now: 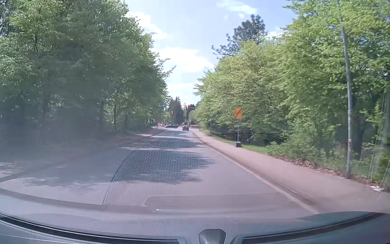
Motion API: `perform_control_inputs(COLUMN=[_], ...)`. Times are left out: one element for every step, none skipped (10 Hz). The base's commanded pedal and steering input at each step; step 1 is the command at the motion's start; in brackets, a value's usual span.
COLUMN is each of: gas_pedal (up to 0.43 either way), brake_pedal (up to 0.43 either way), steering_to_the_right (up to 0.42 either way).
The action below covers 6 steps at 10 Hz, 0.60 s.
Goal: Follow the waypoints while adhering to traffic rules and regulations
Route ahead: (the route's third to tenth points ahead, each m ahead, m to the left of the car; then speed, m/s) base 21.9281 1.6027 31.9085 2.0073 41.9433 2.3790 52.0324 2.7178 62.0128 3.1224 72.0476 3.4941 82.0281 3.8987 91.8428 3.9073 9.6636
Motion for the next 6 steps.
perform_control_inputs(gas_pedal=[0.020, 0.020, 0.020, 0.000, 0.000, 0.000], brake_pedal=[0.000, 0.000, 0.000, 0.000, 0.000, 0.000], steering_to_the_right=[-0.013, -0.012, -0.010, -0.005, -0.004, -0.005])
